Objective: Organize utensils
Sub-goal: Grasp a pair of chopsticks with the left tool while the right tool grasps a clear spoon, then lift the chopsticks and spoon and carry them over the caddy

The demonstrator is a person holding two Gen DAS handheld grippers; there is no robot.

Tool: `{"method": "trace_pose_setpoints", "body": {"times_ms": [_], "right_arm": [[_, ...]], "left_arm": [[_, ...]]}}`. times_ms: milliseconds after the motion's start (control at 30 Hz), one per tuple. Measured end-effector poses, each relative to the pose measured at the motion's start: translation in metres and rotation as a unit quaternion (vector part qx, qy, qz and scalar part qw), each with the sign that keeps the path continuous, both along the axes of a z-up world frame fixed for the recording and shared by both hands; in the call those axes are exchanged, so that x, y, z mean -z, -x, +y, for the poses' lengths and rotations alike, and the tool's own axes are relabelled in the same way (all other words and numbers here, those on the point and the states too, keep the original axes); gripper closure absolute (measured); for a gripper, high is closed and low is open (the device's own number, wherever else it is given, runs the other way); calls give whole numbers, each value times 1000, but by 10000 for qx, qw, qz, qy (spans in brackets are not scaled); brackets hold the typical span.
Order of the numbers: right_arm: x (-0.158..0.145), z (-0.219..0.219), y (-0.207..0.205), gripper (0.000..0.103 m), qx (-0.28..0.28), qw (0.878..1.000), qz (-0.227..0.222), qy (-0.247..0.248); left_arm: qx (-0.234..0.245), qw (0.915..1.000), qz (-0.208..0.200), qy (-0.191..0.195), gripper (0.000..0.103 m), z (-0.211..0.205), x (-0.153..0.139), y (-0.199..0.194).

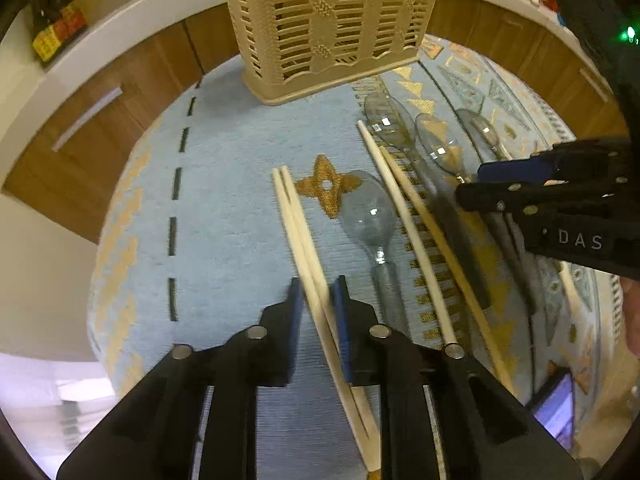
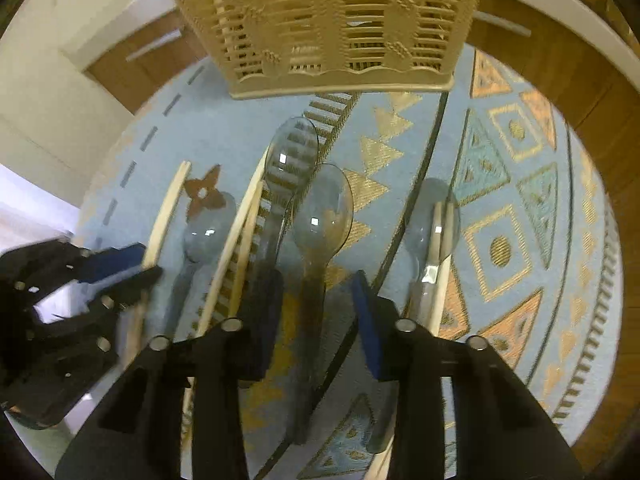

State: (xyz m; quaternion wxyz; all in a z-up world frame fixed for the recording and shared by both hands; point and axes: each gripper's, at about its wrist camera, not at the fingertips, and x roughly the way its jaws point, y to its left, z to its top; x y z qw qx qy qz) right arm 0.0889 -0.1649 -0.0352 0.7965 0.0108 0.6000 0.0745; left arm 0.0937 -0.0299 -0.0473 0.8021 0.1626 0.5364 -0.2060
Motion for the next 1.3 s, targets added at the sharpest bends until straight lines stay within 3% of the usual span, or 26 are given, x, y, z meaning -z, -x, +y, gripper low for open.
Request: {"method": "trace_pose_setpoints", "body": {"times_ms": [33, 133, 267, 433, 633, 833, 1067, 1233, 1300], "right_arm": [[0, 3, 1, 92, -55, 9999, -8, 109], [-2, 9, 8, 93, -214, 9996, -72, 153], [-10, 10, 16, 93, -224, 9991, -253, -261], [-49, 0, 33, 93, -502, 9929, -841, -671], [-101, -14, 34, 93, -540, 9818, -1583, -895], [-152, -34, 16, 93, -348, 9635, -2486, -928], [-192, -62, -27, 93, 45, 9345, -3361, -1168], [-207, -75, -52, 93, 333, 9154, -3879, -1027], [-210, -79, -63, 93, 455, 9083, -4047, -961]], "left_arm": [[9, 10000, -45, -40, 90, -1, 1, 1], [-38, 9997, -232, -70, 91, -3, 1, 6], [-127, 9972, -298, 671, 93, 7, -9, 12], [-221, 9864, -833, 1403, 93, 22, -49, 22], [-291, 9617, -1547, 2246, 93, 30, -113, 12], [-246, 9250, -2446, 2898, 93, 22, -178, -8], [-425, 8981, -3243, 2941, 93, 2, -213, -50], [-533, 8871, -3584, 2858, 93, -12, -211, -84], [-547, 8787, -3797, 2840, 93, -18, -206, -94]]}}
